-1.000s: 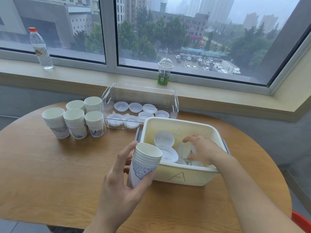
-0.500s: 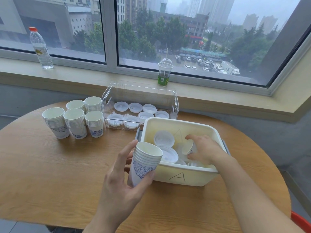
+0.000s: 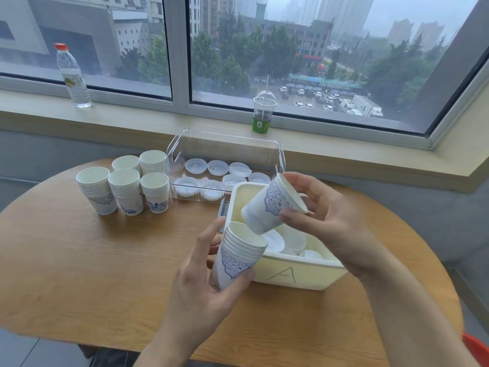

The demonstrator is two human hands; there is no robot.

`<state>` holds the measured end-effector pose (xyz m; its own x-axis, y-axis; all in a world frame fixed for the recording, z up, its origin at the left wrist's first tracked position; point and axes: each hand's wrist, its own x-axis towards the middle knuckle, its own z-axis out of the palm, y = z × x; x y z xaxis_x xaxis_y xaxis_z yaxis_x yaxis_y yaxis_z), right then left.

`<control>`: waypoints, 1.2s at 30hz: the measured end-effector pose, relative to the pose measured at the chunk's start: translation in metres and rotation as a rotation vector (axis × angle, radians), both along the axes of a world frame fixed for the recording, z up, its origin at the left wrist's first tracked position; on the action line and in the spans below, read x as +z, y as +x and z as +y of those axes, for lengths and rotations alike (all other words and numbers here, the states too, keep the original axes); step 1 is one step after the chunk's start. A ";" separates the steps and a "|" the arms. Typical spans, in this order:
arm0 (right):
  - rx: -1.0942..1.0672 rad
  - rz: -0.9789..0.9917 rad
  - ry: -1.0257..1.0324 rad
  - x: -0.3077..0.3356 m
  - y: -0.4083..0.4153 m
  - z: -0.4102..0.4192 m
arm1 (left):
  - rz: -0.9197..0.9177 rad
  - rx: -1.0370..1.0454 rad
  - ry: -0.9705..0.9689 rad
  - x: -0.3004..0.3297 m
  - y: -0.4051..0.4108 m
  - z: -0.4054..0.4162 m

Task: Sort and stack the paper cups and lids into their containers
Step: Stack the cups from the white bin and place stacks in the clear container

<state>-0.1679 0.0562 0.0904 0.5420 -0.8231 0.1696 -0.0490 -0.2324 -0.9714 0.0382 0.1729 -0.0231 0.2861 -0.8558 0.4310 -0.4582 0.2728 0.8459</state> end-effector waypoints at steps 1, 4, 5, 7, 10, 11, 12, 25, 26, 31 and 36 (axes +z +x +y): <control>0.023 0.011 -0.002 0.000 0.003 0.003 | -0.008 -0.001 -0.003 0.001 0.000 0.000; 0.035 0.138 -0.088 -0.006 0.007 0.007 | -0.033 -0.004 -0.012 0.003 0.000 0.000; 0.035 0.187 -0.120 -0.008 0.008 0.008 | -0.037 -0.005 -0.014 0.003 0.000 0.000; 0.046 0.255 -0.155 -0.012 0.009 0.009 | -0.039 -0.007 -0.022 0.005 0.001 0.000; 0.064 0.301 -0.153 -0.015 0.012 0.012 | -0.038 -0.019 -0.034 0.006 0.000 0.001; 0.072 0.313 -0.152 -0.016 0.012 0.012 | -0.040 -0.027 -0.037 0.006 -0.001 0.001; 0.080 0.324 -0.153 -0.016 0.013 0.012 | -0.041 -0.039 -0.040 0.006 -0.001 0.001; 0.182 0.410 -0.204 -0.024 0.016 -0.006 | -0.109 -0.087 -0.071 0.006 0.004 -0.012; 0.190 0.416 -0.210 -0.023 0.016 -0.011 | -0.114 -0.068 -0.079 0.008 0.006 -0.014; 0.072 0.570 -0.291 -0.030 0.014 -0.044 | -0.112 0.043 -0.093 0.013 0.026 -0.033; 0.071 1.038 -0.356 -0.057 0.016 -0.067 | -0.053 0.086 -0.101 0.007 0.036 -0.051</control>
<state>-0.1515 -0.0112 0.0333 0.6021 -0.7791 -0.1748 -0.7791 -0.5253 -0.3421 0.0738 0.1215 -0.0162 0.3308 -0.7809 0.5298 -0.5270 0.3128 0.7902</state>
